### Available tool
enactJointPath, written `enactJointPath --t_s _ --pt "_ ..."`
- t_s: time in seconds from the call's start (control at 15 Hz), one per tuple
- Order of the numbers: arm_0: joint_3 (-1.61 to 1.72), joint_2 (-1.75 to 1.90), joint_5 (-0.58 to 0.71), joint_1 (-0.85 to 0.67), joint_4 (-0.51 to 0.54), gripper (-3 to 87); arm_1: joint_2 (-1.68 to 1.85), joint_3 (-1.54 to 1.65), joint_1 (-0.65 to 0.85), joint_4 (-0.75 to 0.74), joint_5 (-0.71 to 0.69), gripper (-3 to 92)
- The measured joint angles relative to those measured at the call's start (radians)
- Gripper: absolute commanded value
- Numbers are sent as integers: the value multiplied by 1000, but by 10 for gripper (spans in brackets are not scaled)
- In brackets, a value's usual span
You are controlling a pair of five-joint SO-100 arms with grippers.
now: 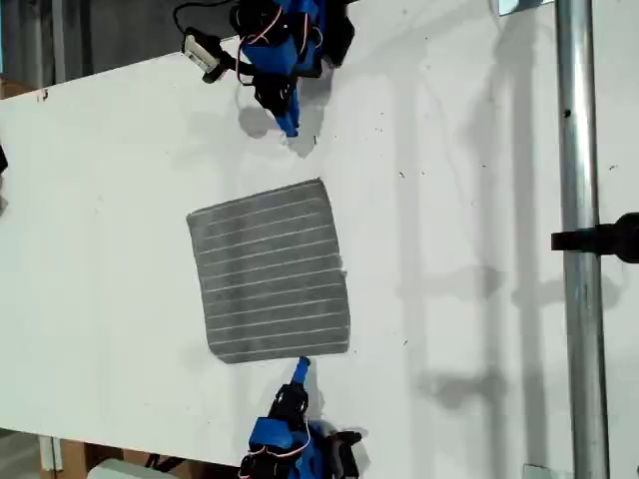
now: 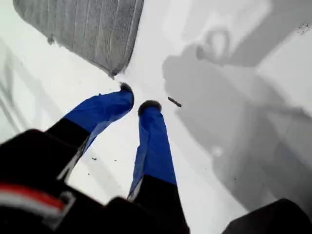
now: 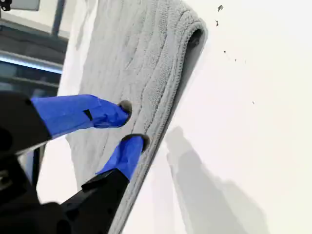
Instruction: Grasp corners of a towel and fold twice.
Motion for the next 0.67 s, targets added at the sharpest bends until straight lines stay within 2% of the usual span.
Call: enactJointPath --t_s 0.07,0.13,0.2,0.27,0.47,0.67 --pt "0 0 -12 2 0 -29 2 0 -15 0 6 -2" --pt "0 0 -130 31 0 -29 2 0 -126 -25 9 -2" --pt "0 0 -307 41 0 -29 2 0 -206 -32 11 -2" --pt "0 0 -387 37 0 -29 2 0 -216 -34 11 -2" --pt "0 0 -425 37 0 -29 2 -3 -218 -44 5 -2" --pt "0 0 -425 35 0 -29 -86 -140 -202 -107 -109 -2"
